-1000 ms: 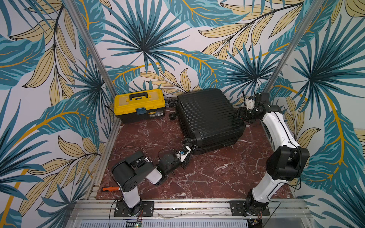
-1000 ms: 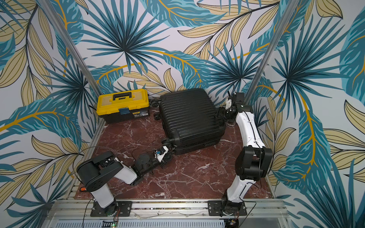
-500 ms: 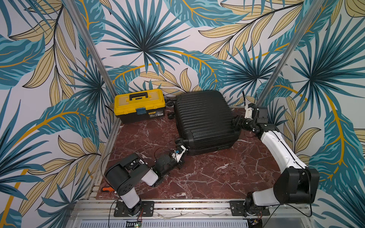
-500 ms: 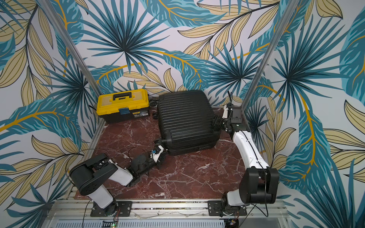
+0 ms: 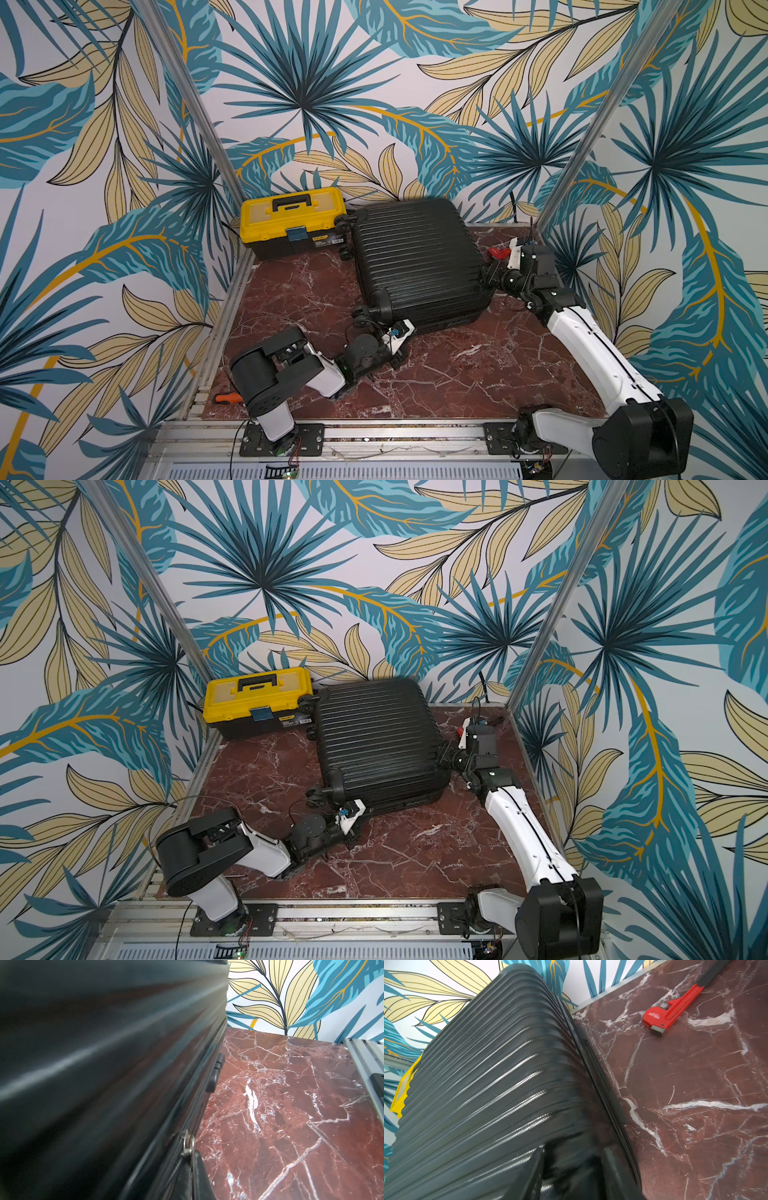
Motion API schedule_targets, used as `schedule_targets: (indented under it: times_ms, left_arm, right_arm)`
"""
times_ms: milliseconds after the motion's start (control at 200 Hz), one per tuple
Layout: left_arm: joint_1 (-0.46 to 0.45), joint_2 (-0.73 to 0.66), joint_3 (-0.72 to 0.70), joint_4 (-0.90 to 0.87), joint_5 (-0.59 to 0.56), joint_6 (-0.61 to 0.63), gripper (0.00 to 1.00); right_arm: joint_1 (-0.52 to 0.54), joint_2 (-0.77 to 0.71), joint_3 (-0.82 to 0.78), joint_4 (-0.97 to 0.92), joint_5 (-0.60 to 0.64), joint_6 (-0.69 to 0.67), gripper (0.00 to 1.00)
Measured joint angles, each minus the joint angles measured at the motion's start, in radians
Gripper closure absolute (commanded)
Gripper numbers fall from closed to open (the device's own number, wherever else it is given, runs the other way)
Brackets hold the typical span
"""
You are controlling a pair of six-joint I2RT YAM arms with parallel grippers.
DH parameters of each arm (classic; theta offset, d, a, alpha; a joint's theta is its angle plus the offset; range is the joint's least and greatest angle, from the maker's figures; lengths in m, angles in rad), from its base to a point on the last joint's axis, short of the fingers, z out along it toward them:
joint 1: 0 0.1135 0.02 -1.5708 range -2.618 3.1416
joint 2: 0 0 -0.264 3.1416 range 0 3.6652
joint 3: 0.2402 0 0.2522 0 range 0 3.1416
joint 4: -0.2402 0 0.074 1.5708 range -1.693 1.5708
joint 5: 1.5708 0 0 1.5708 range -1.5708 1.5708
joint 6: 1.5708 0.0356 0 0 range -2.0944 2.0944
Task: Open the suitcase zippers
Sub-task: Unzip the zipper on the suitcase.
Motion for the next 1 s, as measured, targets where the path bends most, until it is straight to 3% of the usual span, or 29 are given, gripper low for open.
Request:
schedule_targets:
  times_ms: [170,310,420,516,701,856,1001]
  left_arm:
    - [-0.037,0.082,0.145,-0.079,-0.019,-0.015,1.00]
    - [-0.061,0.135,0.235,-0.121,-0.016,-0.026,1.00]
    - [-0.071,0.139,0.250,-0.133,0.014,-0.032,0.71]
    - [-0.098,0.105,0.231,-0.140,0.079,-0.029,0.52]
    - [-0.127,-0.164,0.091,-0.262,0.124,-0.046,0.24]
    - [-0.128,-0.480,0.121,-0.620,0.091,-0.192,0.22]
    - [-0.116,-0.734,0.258,-1.018,0.024,-0.431,0.18]
  right_arm:
    - [0.075,-0.129,-0.080,-0.035,0.089,0.055,0.54]
    - [0.163,-0.235,-0.103,-0.180,0.098,0.076,0.43]
    - [0.200,-0.270,-0.103,-0.352,0.100,0.060,0.36]
    - [0.200,-0.286,-0.073,-0.475,0.127,0.035,0.34]
    - [0.200,-0.336,0.035,-0.553,0.128,-0.039,0.35]
    - [0.200,-0.346,0.095,-0.587,0.107,-0.085,0.38]
    - [0.200,-0.309,0.123,-0.604,0.077,-0.114,0.39]
